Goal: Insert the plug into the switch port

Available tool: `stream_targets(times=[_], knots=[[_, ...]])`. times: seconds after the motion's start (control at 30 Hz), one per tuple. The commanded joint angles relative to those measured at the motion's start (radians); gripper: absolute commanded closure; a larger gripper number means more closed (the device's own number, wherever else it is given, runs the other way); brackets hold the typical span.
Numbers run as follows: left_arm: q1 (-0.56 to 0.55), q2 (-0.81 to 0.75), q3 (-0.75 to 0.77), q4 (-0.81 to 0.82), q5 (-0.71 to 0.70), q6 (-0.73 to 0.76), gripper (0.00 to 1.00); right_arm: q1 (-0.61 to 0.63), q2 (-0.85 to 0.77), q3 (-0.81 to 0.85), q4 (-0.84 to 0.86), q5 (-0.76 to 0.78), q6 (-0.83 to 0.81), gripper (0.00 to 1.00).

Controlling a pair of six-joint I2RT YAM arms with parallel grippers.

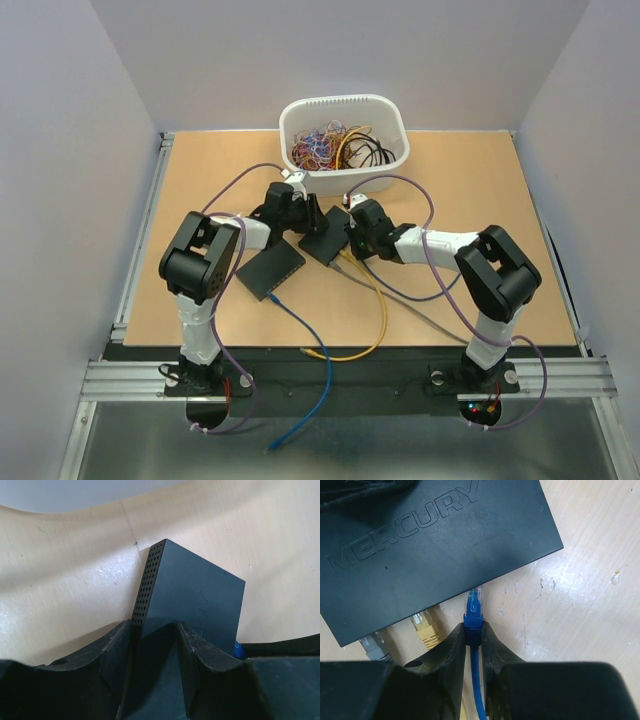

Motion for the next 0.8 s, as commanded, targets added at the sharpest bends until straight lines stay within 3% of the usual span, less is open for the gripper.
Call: stream_targets(times=[0.0, 0.5, 0.77], knots=[[-0.030, 0.014, 0.029, -0.012, 0.036, 0.039, 0.50, -0.004, 0.030, 0.043, 0.012, -0.008, -0.015, 1.00], [-0.067, 0.061, 0.119, -0.121, 0.088, 0.213, 0.50, -0.002, -0.009, 0.003, 0.035, -0.131, -0.148, 0.99], [-0.083, 0.061, 0.113, -0.123, 0.135, 0.235, 0.50, -0.001, -0.028, -0.026, 0.084, -0.177, -0.162, 1.00]])
